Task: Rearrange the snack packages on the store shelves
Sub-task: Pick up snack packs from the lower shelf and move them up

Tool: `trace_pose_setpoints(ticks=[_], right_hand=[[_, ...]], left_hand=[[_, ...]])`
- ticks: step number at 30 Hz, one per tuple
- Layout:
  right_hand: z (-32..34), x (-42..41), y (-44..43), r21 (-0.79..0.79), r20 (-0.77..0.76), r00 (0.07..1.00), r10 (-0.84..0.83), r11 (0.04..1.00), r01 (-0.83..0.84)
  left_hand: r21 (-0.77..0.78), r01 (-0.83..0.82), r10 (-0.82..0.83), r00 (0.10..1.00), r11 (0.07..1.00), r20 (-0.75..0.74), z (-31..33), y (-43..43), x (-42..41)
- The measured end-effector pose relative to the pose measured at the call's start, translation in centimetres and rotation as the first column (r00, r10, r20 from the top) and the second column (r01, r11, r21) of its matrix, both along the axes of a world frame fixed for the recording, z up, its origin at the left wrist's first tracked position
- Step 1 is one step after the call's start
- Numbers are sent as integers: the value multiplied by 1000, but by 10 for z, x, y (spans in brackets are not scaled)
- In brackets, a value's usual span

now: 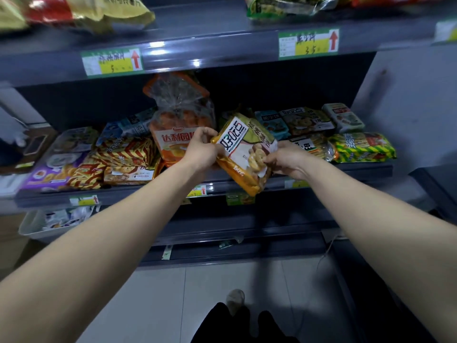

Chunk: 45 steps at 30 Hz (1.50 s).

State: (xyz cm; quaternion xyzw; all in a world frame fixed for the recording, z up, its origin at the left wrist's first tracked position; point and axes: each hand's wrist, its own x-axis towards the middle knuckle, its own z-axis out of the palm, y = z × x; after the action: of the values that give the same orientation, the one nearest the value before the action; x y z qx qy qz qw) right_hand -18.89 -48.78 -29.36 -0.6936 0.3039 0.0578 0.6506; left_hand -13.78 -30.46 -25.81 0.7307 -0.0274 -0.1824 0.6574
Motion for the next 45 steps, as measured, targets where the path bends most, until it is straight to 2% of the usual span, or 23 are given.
trace_pose_setpoints(ticks=[3,9,14,17,23,26,31,36,40,45], right_hand=[[8,-10,1,-67,17,1000,23,997,-22],[16,-31,8,46,-95,958,271,963,-267],[22,-40,19,119,-36,969,245,964,-239],[29,-38,32,96,-7,972,235,968,-233],[55,-28,82,95,90,955,283,952,-291],[76,-18,122,-12,152,931,333,942,-335],[127,-7,203,-180,315,869,383,923,-341],[183,-1,265,-333,400,814,421,895,-299],[223,16,302,-385,469,781,412,891,-239],[266,52,335,-389,575,745,337,914,-113]], left_hand=[[46,16,-18,999,999,44,7,10,-10],[178,-22,2,994,984,113,18,38,-15],[152,-66,52,994,986,93,19,57,-19],[91,-67,65,998,994,23,16,72,-22],[3,-156,156,988,988,-7,32,124,-23],[-13,-121,122,989,993,78,50,162,-23],[-21,-199,196,930,980,311,92,230,-18],[-39,-187,187,901,982,391,141,293,-5],[-41,-229,218,832,972,510,178,330,14],[-88,-204,218,790,975,573,229,357,53]])
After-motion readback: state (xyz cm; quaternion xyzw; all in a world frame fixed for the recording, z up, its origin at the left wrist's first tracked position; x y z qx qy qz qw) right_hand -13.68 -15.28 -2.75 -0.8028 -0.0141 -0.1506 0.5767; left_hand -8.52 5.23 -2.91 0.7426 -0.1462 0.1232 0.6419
